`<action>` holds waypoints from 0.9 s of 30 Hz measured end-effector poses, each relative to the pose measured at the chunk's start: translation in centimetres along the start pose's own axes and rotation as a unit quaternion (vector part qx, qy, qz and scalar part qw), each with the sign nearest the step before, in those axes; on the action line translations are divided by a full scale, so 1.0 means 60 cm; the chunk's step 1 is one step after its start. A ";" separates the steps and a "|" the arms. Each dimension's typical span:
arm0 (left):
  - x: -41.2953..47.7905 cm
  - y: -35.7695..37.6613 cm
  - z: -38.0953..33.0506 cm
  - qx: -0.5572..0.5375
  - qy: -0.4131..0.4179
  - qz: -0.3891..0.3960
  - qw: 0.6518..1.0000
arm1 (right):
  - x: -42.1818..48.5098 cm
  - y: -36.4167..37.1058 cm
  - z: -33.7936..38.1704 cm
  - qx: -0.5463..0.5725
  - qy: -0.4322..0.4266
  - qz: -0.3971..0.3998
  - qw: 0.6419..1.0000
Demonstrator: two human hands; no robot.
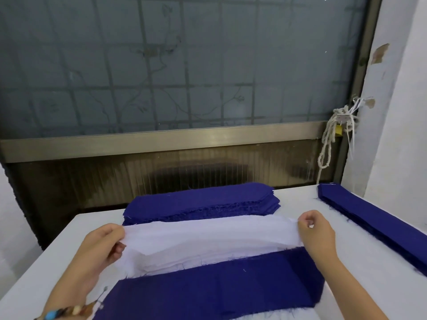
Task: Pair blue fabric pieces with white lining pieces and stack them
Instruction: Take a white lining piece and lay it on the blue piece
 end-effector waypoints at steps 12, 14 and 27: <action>-0.065 0.017 0.074 0.294 -0.025 0.109 0.949 | -0.090 -0.028 -0.046 -0.126 -0.022 0.106 0.986; -0.069 0.022 0.079 0.303 -0.002 0.082 0.950 | -0.092 -0.029 -0.043 -0.143 -0.028 0.112 0.983; -0.085 0.014 0.067 0.417 0.075 0.043 0.905 | -0.110 -0.029 -0.040 -0.214 -0.031 0.122 0.969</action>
Point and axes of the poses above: each hand's wrist, its own x-axis towards the middle knuckle, its own y-axis out of the palm, z = x × y, the point moved 6 cm from there along x, towards the middle knuckle, and after that the axes turned 8 degrees about z, right-handed, at the moved point
